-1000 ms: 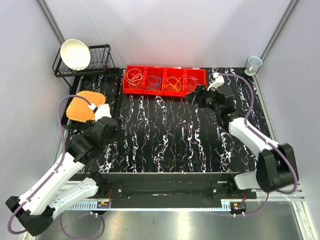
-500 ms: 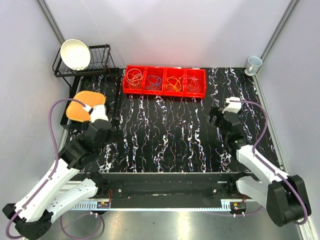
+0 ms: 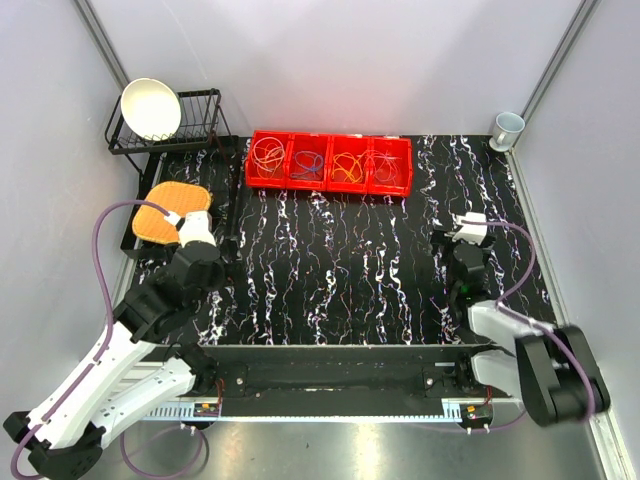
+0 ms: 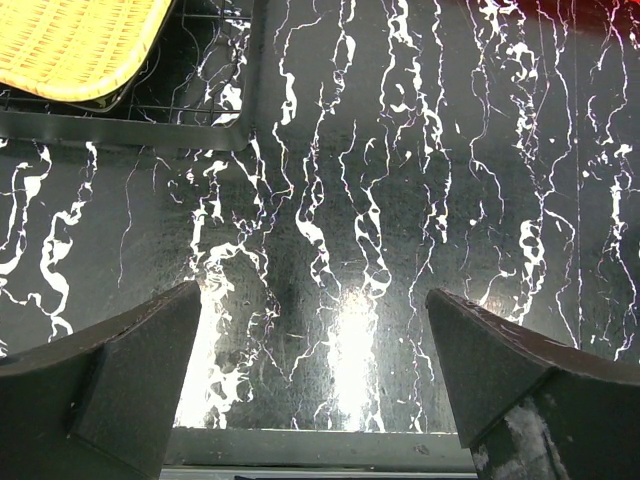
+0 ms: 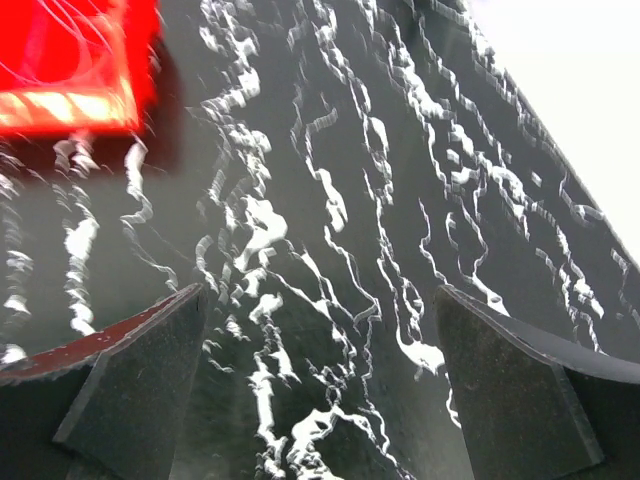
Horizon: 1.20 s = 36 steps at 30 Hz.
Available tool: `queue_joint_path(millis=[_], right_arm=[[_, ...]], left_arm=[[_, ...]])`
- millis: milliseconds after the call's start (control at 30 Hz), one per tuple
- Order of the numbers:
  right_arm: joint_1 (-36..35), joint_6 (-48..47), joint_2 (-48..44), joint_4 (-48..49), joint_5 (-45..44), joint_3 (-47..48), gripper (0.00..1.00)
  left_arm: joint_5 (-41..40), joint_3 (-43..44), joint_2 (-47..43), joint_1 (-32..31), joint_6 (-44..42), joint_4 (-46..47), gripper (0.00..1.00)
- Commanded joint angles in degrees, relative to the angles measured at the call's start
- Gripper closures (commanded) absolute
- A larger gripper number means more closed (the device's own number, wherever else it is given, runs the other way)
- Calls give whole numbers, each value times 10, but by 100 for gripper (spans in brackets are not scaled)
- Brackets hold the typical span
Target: Untangle the cables
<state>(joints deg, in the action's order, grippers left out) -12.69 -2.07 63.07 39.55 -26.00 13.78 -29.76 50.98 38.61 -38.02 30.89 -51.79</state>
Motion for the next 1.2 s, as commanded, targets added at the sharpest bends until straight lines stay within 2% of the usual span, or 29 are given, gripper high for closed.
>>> queue_joint_path(millis=[0,67,200,267,300,333,367,433,1167], right_arm=[[35,-6,84,192,23,-9,0],[53,9,129,250,57,-10,0],[77,4,200,261,80,23,0],[98,18,274,336,103,28,0],[108,17,279,326,106,37,0],[114,32,246,220,121,49,0],[119,32,246,203,137,69,0],[122,36,263,247,132,62,0],[122,39,261,244,122,62,0]], left_arm=[[10,1,-2,-3,-13,27,1],[14,3,-2,-3,-13,26,1],[14,3,-4,-2,-13,27,1],[15,2,-5,-3,-13,28,1],[15,2,-6,-2,-13,29,1],[15,2,-6,-3,-13,28,1],[16,2,-5,-3,-12,29,1],[18,3,-6,-3,-12,28,1],[-34,-1,-114,-3,1,32,1]])
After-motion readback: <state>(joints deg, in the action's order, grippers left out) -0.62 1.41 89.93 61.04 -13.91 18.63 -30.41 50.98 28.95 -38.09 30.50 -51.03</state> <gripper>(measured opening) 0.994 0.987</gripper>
